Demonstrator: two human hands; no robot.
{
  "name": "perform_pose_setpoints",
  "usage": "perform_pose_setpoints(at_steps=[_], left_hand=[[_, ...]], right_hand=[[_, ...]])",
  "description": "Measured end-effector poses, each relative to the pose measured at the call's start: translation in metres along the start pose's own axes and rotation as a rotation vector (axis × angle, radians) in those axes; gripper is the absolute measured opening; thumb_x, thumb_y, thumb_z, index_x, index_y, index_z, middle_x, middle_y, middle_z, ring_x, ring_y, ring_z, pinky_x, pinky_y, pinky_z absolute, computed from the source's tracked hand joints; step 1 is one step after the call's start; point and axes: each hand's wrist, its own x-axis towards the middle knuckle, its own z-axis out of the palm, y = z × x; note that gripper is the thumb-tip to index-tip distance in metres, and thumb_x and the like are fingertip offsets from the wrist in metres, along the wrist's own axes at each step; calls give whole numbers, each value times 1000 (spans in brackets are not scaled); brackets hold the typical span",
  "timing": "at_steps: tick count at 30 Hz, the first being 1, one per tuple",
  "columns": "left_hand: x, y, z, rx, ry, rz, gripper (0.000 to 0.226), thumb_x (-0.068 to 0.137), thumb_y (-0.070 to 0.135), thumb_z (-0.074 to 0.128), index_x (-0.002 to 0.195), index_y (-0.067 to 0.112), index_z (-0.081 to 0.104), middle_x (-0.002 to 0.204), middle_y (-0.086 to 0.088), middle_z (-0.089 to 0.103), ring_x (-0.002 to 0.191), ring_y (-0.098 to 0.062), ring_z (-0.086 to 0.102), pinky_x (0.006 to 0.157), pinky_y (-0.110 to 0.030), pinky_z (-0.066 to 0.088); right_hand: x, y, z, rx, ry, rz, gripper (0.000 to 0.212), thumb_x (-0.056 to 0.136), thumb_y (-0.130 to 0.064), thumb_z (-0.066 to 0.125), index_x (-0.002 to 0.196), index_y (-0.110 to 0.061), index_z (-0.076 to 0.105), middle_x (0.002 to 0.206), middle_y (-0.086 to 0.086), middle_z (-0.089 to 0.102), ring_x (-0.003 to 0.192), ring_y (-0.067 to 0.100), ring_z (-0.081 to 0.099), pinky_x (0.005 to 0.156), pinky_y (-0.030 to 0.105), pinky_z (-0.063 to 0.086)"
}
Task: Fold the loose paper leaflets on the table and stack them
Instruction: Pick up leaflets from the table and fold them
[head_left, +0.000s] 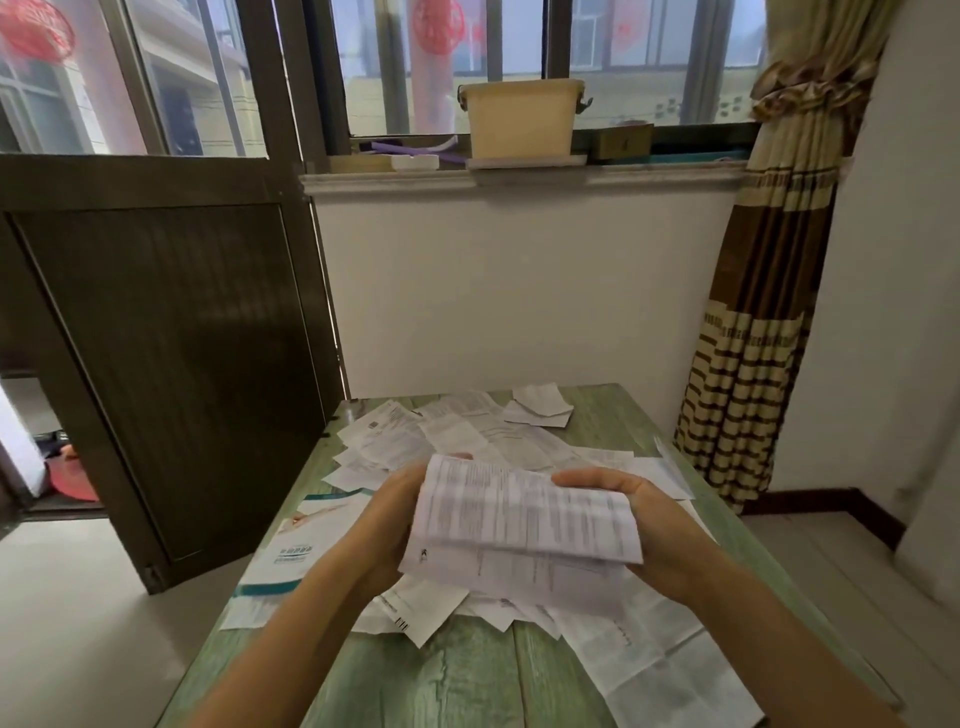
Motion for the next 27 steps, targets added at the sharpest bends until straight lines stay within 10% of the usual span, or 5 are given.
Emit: perform_pose_setpoints(at_steps=[4,13,21,27], left_hand=[[5,-1,-7,-199,-116,-164,58,95,56,28,102,11,65,99,-15,72,93,-30,68,79,-41,50],[4,-8,-18,51,-120,-124,18,90,7,56,108,7,59,96,-10,73,85,-26,71,66,-34,59],[5,-10,0,226,-295,-69,21,89,12,60,110,12,63,102,-14,71,92,-28,69,73,-34,58],[2,-11,-7,153,-260,-88,38,82,35,60,107,7,65,100,-12,71,87,-24,69,73,-29,58]], right_hand=[[-4,-1,-2,-124,5,-38,34,89,3,53,72,-15,77,92,8,74,82,26,71,69,37,58],[-15,-18,-14,-481,-291,65,46,84,15,44,103,-15,73,105,-4,72,99,13,67,84,24,54],[-9,-13,11,-716,-387,79,23,91,-27,60,113,-25,61,102,-4,71,88,9,70,77,23,55],[-5,9,4,-439,-190,-13,21,85,-10,68,106,-7,66,100,7,73,90,21,71,83,35,57]])
